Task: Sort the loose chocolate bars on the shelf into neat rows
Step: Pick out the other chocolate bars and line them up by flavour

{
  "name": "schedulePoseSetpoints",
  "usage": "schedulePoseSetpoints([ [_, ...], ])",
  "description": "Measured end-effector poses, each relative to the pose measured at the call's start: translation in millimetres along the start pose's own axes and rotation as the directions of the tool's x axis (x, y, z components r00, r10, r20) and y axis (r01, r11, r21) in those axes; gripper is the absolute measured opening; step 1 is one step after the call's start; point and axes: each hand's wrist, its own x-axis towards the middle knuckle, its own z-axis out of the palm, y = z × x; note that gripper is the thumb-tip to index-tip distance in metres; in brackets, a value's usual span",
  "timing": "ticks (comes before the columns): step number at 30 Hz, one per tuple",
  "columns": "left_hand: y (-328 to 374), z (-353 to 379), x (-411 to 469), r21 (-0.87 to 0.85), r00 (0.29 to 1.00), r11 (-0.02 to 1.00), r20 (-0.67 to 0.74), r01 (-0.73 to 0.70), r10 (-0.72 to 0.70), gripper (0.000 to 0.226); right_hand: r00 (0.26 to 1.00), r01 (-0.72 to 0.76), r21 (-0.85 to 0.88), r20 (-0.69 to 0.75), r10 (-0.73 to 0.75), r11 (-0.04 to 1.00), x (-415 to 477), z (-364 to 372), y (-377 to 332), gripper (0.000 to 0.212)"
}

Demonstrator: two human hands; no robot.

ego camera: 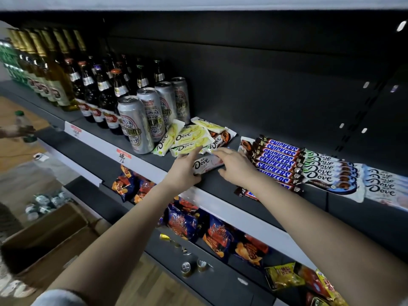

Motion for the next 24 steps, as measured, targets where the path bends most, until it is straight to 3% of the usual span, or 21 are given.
schedulePoseSetpoints([
  [4, -6, -12, -12, 0.003, 1.000, 1.000, -0.026, -0.016, 0.016, 0.081, 0.997, 0.045, -0.037, 0.063, -0.042, 0.998, 11, 6, -19, 0.062],
  [8, -16, -20, -20, 0.032, 0.997, 0.999, -0.071, -0.029, 0.031, 0.073, 0.994, 0.107, -0.144, 0.010, -0.107, 0.984, 17, 8, -30, 0.051],
  [13, -22, -33, -20, 0.012, 0.967, 1.000, -0.255, 0.010, -0.007, 0.057, 0.988, 0.131, -0.200, -0.050, -0.144, 0.971, 20, 3, -39, 0.061],
  [18, -11, -33, -8, 0.067, 0.961, 0.997, -0.274, -0.031, 0.048, 0.048, 0.976, 0.131, -0.225, -0.144, -0.166, 0.965, 12, -10, -28, 0.067],
  [24, 31, -8, 24, 0.020, 0.948, 0.990, -0.288, -0.136, 0.136, 0.048, 0.919, 0.062, -0.289, -0.356, -0.167, 0.955, -16, -34, 17, 0.053],
])
